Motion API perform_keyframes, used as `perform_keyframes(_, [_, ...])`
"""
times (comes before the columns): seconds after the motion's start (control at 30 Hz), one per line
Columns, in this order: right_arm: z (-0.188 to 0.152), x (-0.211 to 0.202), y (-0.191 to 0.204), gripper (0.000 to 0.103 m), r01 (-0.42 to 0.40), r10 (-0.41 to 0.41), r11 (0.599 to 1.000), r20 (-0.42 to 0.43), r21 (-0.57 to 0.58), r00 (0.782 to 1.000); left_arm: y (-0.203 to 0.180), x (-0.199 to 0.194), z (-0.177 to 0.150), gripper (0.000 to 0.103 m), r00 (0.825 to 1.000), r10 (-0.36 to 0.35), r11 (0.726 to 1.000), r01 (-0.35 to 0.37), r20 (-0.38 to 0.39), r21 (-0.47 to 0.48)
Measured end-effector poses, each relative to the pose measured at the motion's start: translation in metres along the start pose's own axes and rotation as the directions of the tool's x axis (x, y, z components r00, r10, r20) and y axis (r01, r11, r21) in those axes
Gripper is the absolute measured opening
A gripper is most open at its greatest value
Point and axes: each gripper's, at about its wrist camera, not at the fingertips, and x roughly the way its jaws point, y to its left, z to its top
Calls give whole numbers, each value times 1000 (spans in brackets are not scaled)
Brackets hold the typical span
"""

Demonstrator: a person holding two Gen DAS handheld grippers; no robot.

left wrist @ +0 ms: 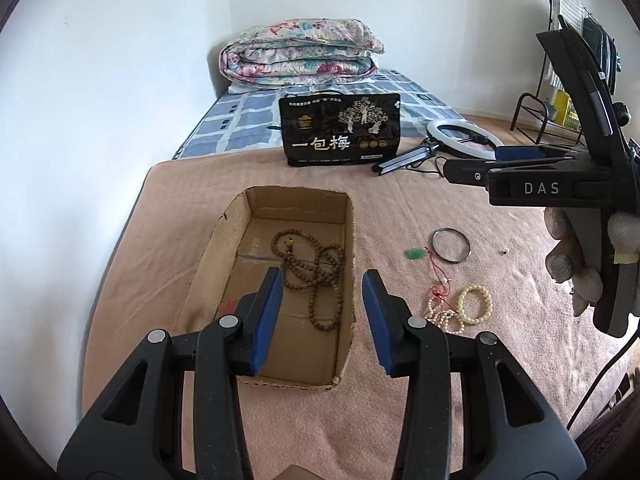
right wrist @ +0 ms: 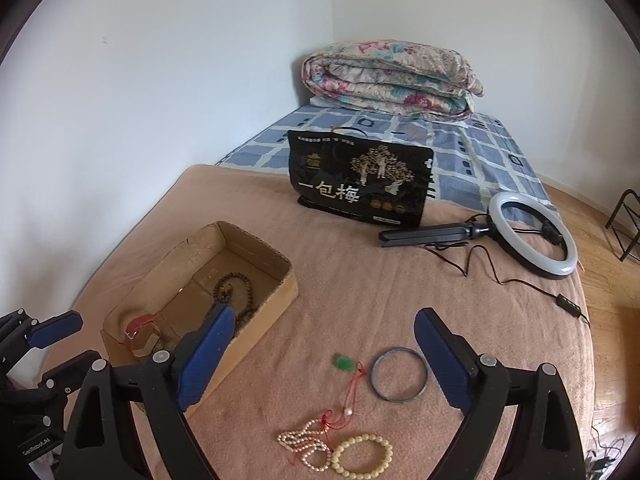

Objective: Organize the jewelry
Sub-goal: 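Move left gripper to green jade pendant while right gripper moves to cream bead bracelet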

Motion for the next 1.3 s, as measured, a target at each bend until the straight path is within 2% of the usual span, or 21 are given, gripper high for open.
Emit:
perform_keyframes(0.1, [-10,-13,-14,94,39,-39,999,10,3,999,-17,-2,0,42,1000,-15,1000,15,2,19])
perform_keyframes(0.2, [-22,-25,-29,94,57,-57,998,4,11,998,-34,-3,-1,56,1000,-30,999,30,5,44])
perform_keyframes(0.23, [-26,-28,-35,94,60,-60,998,2,18,998,-40,-4,-1,58,999,-34,998,34,9,53])
perform_keyframes(0.53, [-62,-52,-81,94,130,-130,989,-11,72,991,-82,1,-1,59,997,-72,991,72,4,110])
perform_keyframes(0.73, [-86,-55,-108,94,175,-173,980,-26,98,984,-97,9,-5,59,997,-83,989,83,-6,125])
perform_keyframes(0.83, [-98,-53,-122,94,215,-214,970,-22,111,977,-95,18,-8,59,995,-92,989,95,-32,110])
perform_keyframes(1.0, [-119,-48,-145,94,271,-268,955,-41,125,963,-78,40,-19,59,988,-119,992,123,-101,32])
perform_keyframes(1.17, [-134,-40,-166,94,272,-260,949,-92,160,961,-78,54,-33,59,974,-156,986,163,-164,28])
perform_keyframes(1.27, [-139,-32,-168,92,245,-226,957,-127,158,966,-88,65,-40,59,964,-174,981,188,-199,55])
perform_keyframes(1.3, [-140,-29,-166,90,227,-207,962,-140,154,968,-90,69,-43,55,961,-176,980,192,-211,58])
